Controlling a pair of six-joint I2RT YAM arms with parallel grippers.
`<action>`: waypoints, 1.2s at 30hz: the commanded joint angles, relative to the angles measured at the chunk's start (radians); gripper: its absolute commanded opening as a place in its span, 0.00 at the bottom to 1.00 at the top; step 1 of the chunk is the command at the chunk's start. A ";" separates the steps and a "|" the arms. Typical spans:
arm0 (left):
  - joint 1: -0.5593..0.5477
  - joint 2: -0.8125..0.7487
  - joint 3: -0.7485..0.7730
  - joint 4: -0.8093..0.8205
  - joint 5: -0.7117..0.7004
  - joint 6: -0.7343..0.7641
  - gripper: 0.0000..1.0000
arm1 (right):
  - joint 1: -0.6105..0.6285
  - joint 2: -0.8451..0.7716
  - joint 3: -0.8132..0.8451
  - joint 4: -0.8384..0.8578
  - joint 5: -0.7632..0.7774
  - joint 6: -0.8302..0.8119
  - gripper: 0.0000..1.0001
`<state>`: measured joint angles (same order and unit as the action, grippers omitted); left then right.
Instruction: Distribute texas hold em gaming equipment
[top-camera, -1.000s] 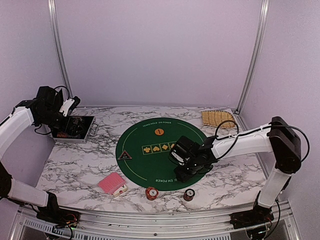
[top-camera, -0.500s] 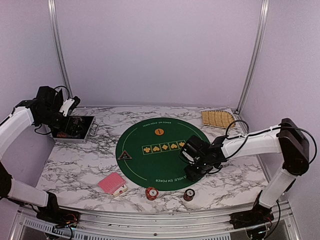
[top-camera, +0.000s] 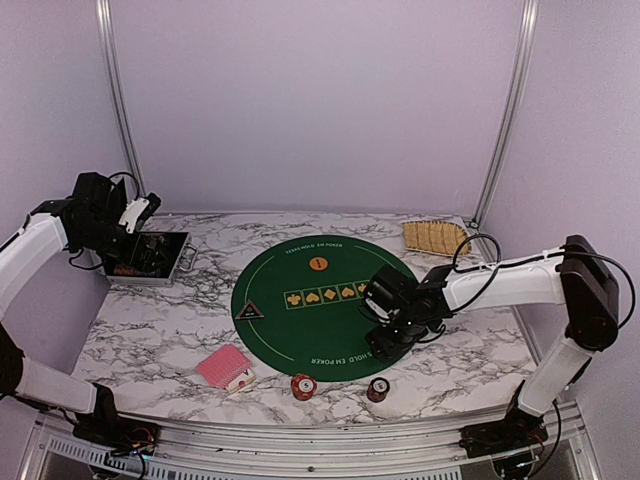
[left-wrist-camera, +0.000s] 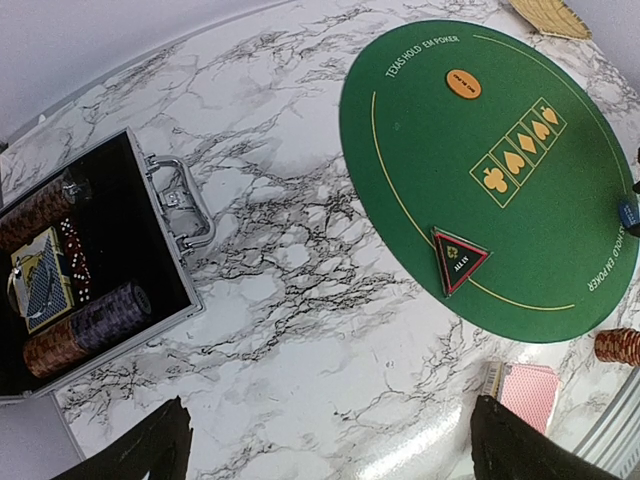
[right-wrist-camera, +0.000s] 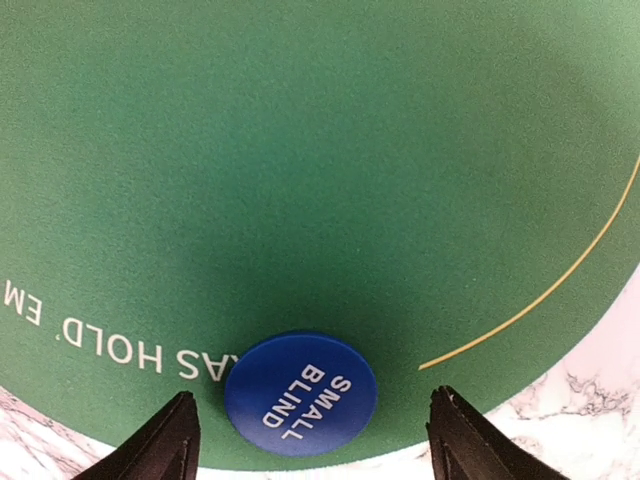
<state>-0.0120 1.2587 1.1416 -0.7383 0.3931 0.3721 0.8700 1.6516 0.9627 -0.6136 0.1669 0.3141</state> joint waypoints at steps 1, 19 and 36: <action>0.005 -0.015 0.009 -0.040 0.019 0.021 0.99 | -0.005 -0.045 0.083 -0.056 0.017 0.001 0.80; 0.004 -0.007 0.010 -0.068 0.018 0.040 0.99 | 0.217 -0.019 0.428 -0.256 -0.014 -0.032 0.99; 0.005 -0.015 0.015 -0.072 0.033 0.036 0.99 | 0.420 0.195 0.550 -0.256 -0.198 -0.179 0.90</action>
<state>-0.0120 1.2587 1.1416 -0.7776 0.4034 0.4049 1.2789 1.8164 1.4803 -0.8700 -0.0101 0.1719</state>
